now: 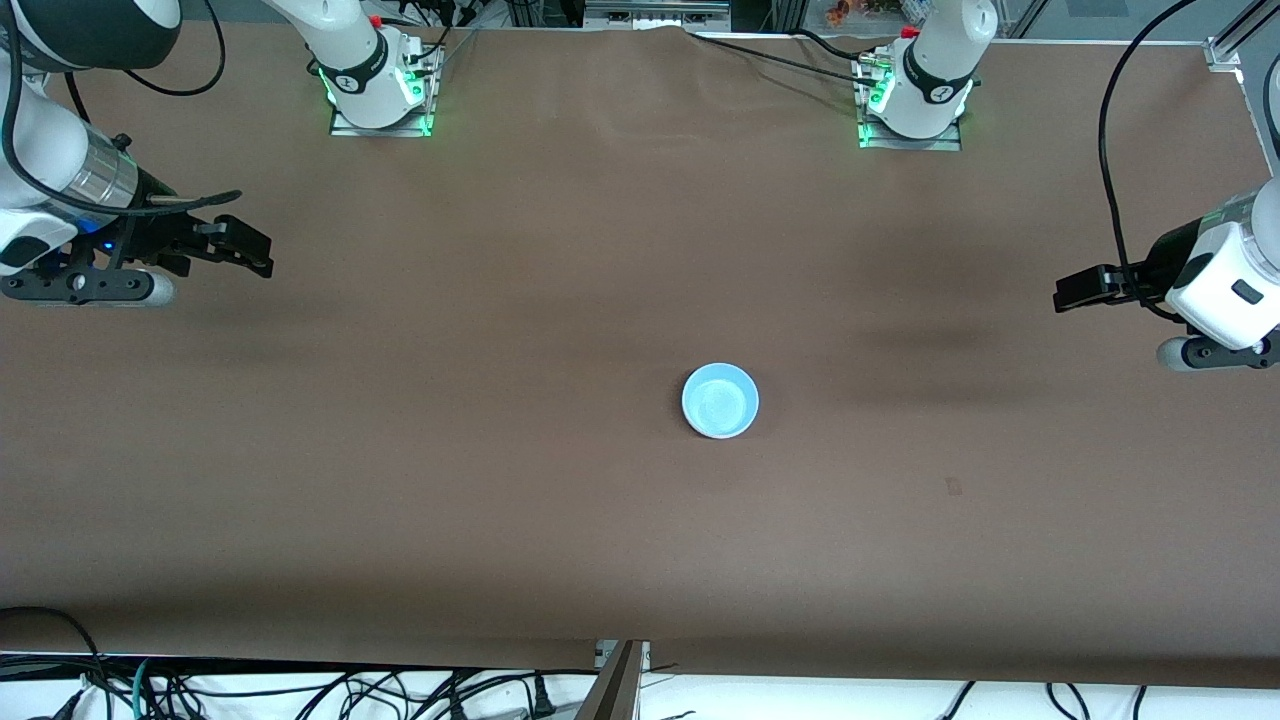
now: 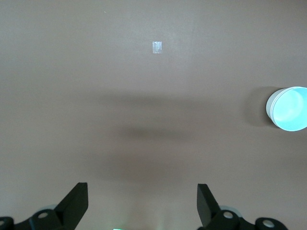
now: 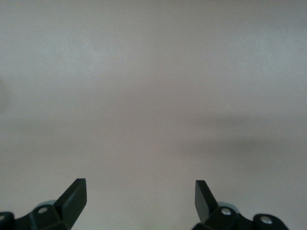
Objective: Stack pink and blue bowls on white bowl
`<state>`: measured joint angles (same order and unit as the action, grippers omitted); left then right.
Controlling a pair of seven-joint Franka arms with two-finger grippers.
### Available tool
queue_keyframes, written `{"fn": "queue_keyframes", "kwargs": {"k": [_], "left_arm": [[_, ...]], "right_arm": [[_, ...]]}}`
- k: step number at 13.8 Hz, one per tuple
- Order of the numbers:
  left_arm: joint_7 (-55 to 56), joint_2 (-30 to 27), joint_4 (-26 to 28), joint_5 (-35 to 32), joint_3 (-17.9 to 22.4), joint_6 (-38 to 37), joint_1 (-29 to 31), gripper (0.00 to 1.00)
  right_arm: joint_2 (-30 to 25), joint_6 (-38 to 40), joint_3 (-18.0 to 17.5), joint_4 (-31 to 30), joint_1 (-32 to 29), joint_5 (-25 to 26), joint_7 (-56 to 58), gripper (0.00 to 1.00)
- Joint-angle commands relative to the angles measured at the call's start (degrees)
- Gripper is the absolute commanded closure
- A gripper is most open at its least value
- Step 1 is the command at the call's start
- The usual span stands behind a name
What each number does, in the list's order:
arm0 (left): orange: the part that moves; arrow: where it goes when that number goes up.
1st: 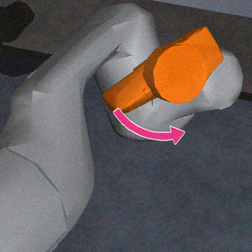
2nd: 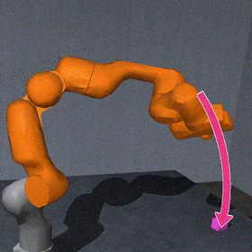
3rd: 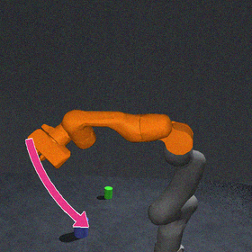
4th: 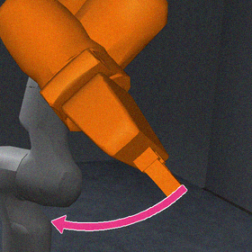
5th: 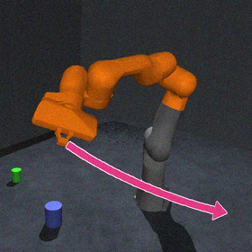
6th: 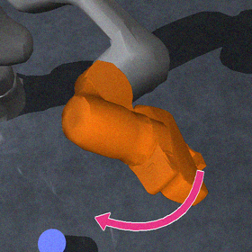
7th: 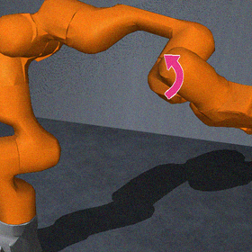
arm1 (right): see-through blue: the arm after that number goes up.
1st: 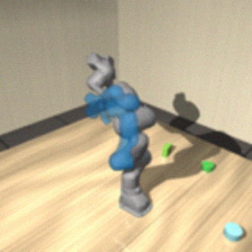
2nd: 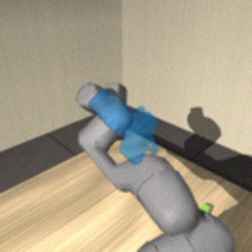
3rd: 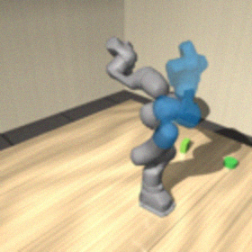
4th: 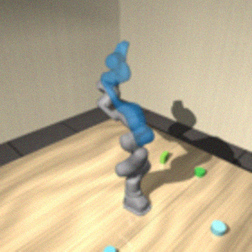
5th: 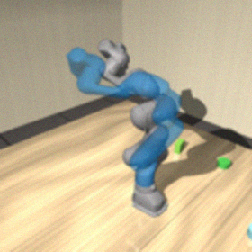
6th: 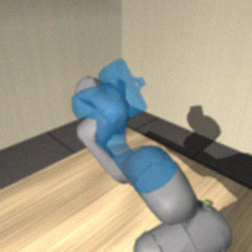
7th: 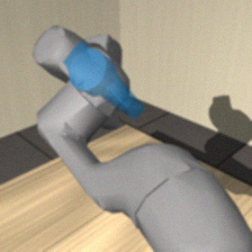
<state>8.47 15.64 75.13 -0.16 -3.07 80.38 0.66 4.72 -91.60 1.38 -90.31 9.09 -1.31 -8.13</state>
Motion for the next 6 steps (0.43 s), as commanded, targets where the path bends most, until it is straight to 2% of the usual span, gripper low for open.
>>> {"fn": "queue_keyframes", "kwargs": {"k": [1, 6], "left_arm": [[-1.00, 1.05, -2.18, 0.69, 0.26, -0.93, -0.31, 0.00], [-1.00, 1.14, -2.18, 0.69, 0.26, -0.93, -0.31, 0.00]], "right_arm": [[-1.29, 0.02, -1.02, -1.19, -0.92, 0.60, -0.30, 0.00], [-1.03, -0.15, -1.02, -0.92, -0.83, 0.08, -0.22, 0.00]]}}
